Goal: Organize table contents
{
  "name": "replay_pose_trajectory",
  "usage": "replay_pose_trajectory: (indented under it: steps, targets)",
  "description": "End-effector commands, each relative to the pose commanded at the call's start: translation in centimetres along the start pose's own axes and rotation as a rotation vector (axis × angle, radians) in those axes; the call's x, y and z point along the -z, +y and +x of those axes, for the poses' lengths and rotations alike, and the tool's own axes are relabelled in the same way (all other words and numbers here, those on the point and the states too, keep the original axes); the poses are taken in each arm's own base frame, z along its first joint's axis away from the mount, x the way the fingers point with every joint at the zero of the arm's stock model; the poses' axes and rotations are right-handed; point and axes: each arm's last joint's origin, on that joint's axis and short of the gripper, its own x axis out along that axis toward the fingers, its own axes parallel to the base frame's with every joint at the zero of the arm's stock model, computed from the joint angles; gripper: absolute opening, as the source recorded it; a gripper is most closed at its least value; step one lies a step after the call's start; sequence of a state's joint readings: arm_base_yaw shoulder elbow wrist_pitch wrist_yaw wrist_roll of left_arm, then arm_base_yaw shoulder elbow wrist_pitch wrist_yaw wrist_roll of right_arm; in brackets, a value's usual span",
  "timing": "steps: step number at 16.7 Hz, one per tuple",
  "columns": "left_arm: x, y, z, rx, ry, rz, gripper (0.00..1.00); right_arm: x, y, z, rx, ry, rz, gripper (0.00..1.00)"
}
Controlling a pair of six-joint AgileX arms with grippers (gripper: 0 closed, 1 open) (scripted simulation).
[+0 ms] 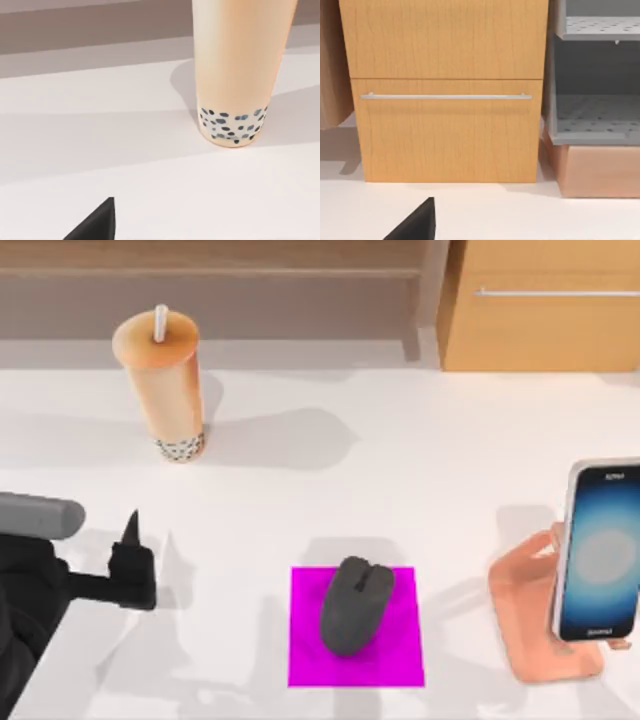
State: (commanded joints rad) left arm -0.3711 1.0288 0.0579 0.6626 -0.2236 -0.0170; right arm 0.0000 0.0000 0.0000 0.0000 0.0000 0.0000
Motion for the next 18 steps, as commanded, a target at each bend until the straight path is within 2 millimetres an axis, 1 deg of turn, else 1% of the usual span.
replay_pose_trajectory:
  steps: [3, 5, 9, 12, 15, 18]
  targets:
    - [0.6, -1.7, 3.2, -0.002, 0.045, 0.027, 1.0, 0.0, 0.0, 0.0, 0.0, 0.0, 0.0, 1.0]
    - [0.8, -2.7, 5.5, -0.011, 0.03, 0.03, 1.0, 0.0, 0.0, 0.0, 0.0, 0.0, 0.0, 1.0]
    - [0.5, -4.0, 10.2, -0.047, -0.098, -0.006, 1.0, 0.0, 0.0, 0.0, 0.0, 0.0, 0.0, 1.0]
    - [0.1, -4.4, 13.2, -0.077, -0.215, -0.044, 1.0, 0.0, 0.0, 0.0, 0.0, 0.0, 0.0, 1.0]
    - [0.3, -4.3, 15.2, -0.104, -0.285, -0.067, 1.0, 0.0, 0.0, 0.0, 0.0, 0.0, 0.0, 1.0]
    - [0.4, -4.2, 15.7, -0.111, -0.302, -0.072, 1.0, 0.0, 0.0, 0.0, 0.0, 0.0, 0.0, 1.0]
